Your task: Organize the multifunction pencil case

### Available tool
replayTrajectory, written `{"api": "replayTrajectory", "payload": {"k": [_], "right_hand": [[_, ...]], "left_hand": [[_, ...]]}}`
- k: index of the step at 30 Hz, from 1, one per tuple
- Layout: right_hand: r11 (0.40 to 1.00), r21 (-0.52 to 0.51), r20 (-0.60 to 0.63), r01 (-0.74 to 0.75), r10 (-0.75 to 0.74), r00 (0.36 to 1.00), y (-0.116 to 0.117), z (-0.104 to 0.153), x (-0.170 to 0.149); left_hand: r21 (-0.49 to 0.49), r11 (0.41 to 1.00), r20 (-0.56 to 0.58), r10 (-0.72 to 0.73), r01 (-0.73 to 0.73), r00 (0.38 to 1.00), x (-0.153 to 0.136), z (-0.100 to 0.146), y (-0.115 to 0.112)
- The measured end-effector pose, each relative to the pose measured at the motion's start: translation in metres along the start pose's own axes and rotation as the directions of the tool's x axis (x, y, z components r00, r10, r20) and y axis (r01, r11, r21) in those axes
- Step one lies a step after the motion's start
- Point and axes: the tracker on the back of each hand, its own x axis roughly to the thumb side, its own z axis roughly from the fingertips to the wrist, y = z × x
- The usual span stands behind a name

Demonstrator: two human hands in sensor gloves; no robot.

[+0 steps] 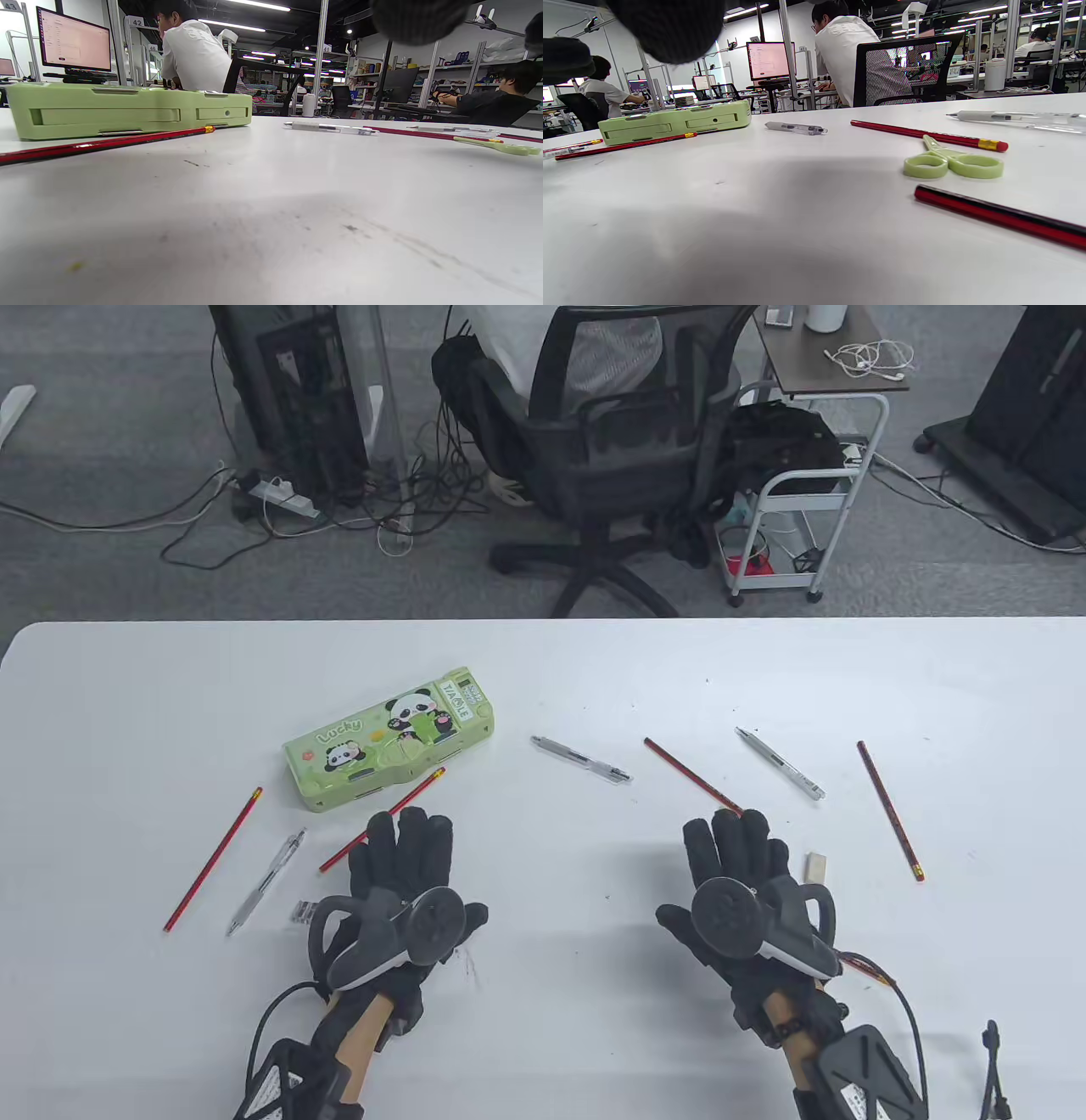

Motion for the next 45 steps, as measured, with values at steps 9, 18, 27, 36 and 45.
{"api": "replayTrajectory", "payload": {"k": [9, 18, 27, 36, 45], "right_hand": [[1.000, 0.006, 0.011, -0.004, 0.004, 1.000, 0.001, 0.001, 0.002], [1.000, -0.002, 0.011, 0.002, -0.002, 1.000, 0.001, 0.001, 0.000], [1.000, -0.001, 0.006, 0.006, -0.006, 1.000, 0.002, 0.001, -0.002], [1.000, -0.012, 0.001, 0.016, -0.016, 1.000, 0.000, 0.002, -0.004], [1.000, -0.002, -0.011, 0.021, -0.021, 1.000, 0.001, 0.000, -0.009]], "left_hand": [[-0.005, 1.000, -0.002, 0.008, -0.008, 1.000, 0.000, 0.001, -0.001], [-0.013, 1.000, -0.006, 0.013, -0.013, 1.000, 0.001, 0.001, 0.000], [-0.023, 0.999, -0.026, 0.029, -0.029, 0.999, -0.005, 0.000, 0.001], [-0.032, 0.992, -0.093, 0.117, -0.121, 0.989, -0.026, -0.013, 0.017], [-0.115, 0.981, -0.286, 0.115, -0.154, 0.951, -0.094, -0.065, 0.041]]}}
